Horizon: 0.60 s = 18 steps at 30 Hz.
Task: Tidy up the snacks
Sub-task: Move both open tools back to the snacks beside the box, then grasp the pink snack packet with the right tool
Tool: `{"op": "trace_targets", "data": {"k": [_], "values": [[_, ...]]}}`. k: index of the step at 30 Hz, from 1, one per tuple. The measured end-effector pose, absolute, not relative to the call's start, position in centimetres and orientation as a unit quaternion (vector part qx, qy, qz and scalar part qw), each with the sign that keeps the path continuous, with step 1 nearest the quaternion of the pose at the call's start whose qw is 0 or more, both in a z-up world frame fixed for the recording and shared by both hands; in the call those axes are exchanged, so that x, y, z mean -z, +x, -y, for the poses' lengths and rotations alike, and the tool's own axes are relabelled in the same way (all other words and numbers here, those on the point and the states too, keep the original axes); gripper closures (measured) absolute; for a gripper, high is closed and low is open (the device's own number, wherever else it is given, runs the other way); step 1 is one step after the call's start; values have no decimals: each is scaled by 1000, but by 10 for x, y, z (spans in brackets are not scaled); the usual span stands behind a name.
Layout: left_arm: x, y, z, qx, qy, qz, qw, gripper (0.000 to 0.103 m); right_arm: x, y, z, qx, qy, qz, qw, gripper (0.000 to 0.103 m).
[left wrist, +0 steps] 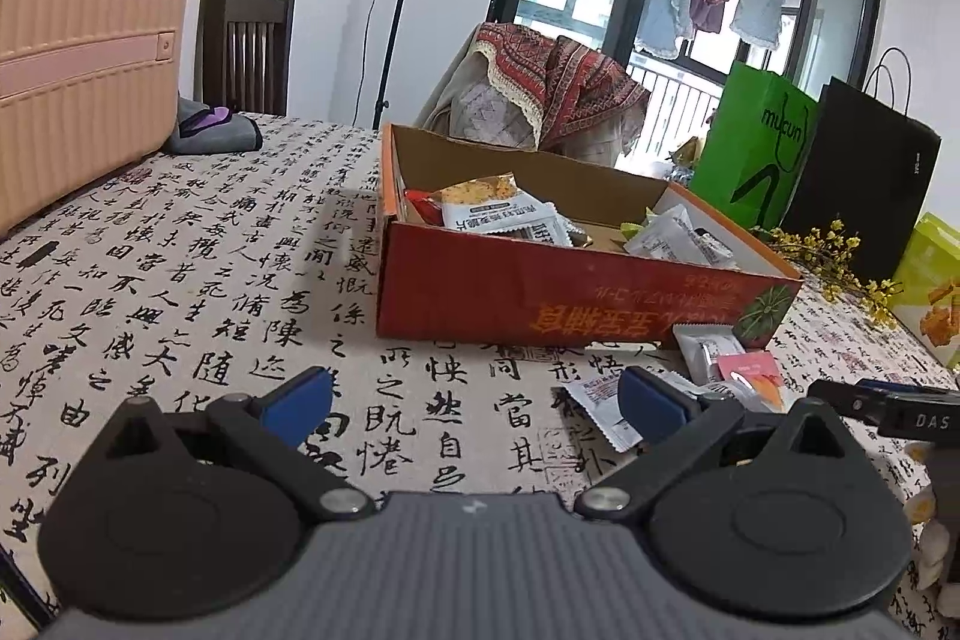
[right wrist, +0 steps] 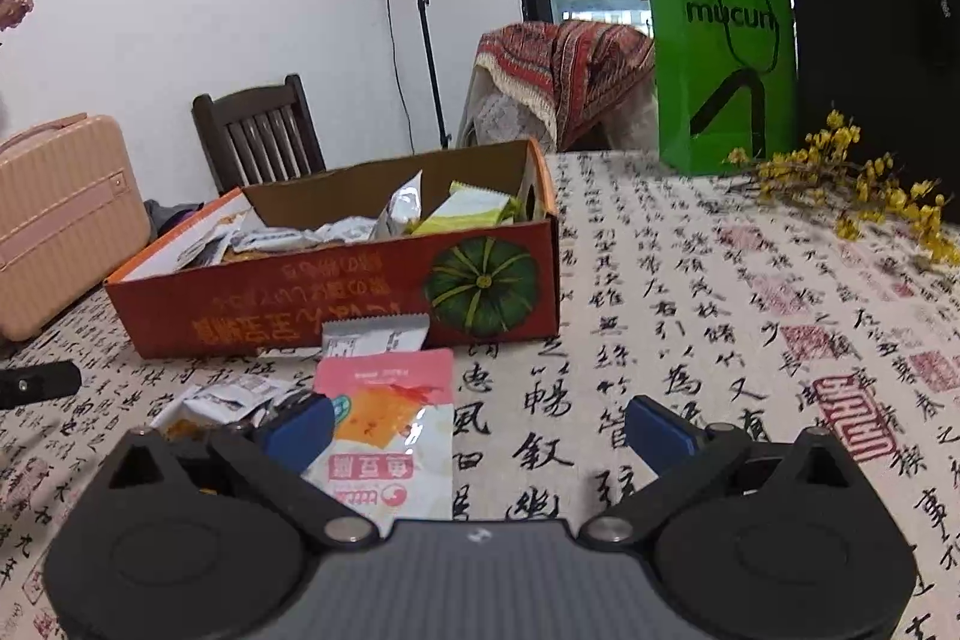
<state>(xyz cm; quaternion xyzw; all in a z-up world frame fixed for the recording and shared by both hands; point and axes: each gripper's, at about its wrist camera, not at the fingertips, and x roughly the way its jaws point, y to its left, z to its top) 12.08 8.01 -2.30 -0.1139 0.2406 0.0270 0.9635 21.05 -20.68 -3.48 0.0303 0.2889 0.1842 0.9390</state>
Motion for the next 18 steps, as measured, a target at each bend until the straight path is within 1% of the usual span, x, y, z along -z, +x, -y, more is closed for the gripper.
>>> {"op": "trace_targets", "data": {"k": [8, 14, 18], "values": [[25, 122, -82, -28, -117, -250, 961, 0, 33, 205, 187, -182, -17, -305, 935, 0], [26, 123, -84, -31, -123, -252, 959, 0, 30, 207, 168, -180, -55, -313, 931, 6], [26, 123, -85, -31, -126, -252, 959, 0, 27, 211, 161, -178, -56, -315, 931, 7]]}}
